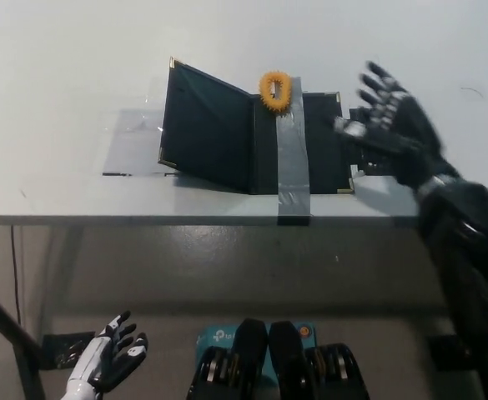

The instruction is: The robot uses its right hand to push the cover of the diary kept in the middle of the desk towards the left to open it

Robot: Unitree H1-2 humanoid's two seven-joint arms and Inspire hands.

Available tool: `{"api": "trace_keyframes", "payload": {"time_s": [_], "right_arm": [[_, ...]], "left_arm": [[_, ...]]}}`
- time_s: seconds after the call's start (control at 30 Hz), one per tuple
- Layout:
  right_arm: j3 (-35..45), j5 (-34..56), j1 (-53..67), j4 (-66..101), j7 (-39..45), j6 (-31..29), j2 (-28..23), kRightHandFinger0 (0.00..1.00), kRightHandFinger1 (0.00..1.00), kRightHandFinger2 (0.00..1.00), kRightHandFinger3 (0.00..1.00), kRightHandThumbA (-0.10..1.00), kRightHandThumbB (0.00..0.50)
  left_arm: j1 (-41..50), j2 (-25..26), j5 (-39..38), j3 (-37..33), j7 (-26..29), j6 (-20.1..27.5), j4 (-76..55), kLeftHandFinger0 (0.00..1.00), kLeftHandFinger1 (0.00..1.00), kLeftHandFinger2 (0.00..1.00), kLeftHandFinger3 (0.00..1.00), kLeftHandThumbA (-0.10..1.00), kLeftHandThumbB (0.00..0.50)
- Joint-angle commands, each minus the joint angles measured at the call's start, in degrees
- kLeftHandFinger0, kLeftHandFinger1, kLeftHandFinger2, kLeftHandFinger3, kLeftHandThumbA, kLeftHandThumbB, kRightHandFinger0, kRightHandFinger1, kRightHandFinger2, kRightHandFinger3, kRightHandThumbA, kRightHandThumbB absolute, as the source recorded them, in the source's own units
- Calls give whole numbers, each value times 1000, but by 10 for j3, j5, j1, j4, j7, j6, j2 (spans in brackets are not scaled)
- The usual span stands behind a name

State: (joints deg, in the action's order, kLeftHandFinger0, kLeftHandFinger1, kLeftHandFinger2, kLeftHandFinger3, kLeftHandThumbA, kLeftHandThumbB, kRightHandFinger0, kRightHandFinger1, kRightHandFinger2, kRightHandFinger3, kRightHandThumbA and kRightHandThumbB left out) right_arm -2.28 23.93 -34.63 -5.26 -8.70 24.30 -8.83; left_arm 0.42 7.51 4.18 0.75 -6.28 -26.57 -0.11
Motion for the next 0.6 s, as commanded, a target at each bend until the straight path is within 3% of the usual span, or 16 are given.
{"api": "trace_keyframes", "payload": {"time_s": [0.0, 0.1, 0.13, 0.2, 0.23, 0.3, 0.37, 0.43, 0.57], "right_arm": [[94, 194, 94, 242, -22, 26, -60, 1000, 1000, 1000, 1000, 985, 147], [112, 162, 130, 259, 2, 26, -58, 1000, 1000, 1000, 1000, 953, 147], [126, 145, 150, 261, 17, 26, -52, 1000, 1000, 1000, 1000, 948, 157], [140, 136, 176, 262, 31, 16, -51, 1000, 1000, 1000, 1000, 942, 145], [141, 108, 206, 255, 45, -16, -56, 1000, 1000, 1000, 1000, 942, 111], [144, 76, 237, 247, 63, -47, -64, 1000, 1000, 1000, 1000, 945, 127], [149, 70, 258, 241, 72, -58, -65, 1000, 1000, 1000, 1000, 882, 205], [155, 65, 281, 225, 76, -67, -60, 1000, 1000, 1000, 1000, 863, 233], [161, 45, 310, 188, 80, -88, -54, 990, 1000, 1000, 1000, 838, 224]], "left_arm": [[0, 3, -10, 31, 16, -4, -28, 1000, 1000, 1000, 1000, 404, 282], [-1, 6, -4, 31, 16, -4, -30, 1000, 1000, 1000, 1000, 433, 277], [-1, 8, -4, 31, 15, -4, -32, 1000, 1000, 1000, 1000, 456, 309], [0, 11, 0, 29, 13, -4, -32, 1000, 1000, 1000, 1000, 468, 335], [4, 9, -2, 34, 14, -4, -35, 1000, 1000, 1000, 1000, 461, 316], [4, 6, -8, 40, 12, -4, -35, 1000, 1000, 1000, 1000, 458, 340], [5, 2, -10, 45, 12, -4, -36, 1000, 1000, 1000, 1000, 448, 357], [4, 8, -4, 43, 9, -4, -36, 1000, 1000, 1000, 1000, 476, 370], [-1, 1, -13, 53, 13, -4, -34, 1000, 1000, 1000, 1000, 432, 359]]}}
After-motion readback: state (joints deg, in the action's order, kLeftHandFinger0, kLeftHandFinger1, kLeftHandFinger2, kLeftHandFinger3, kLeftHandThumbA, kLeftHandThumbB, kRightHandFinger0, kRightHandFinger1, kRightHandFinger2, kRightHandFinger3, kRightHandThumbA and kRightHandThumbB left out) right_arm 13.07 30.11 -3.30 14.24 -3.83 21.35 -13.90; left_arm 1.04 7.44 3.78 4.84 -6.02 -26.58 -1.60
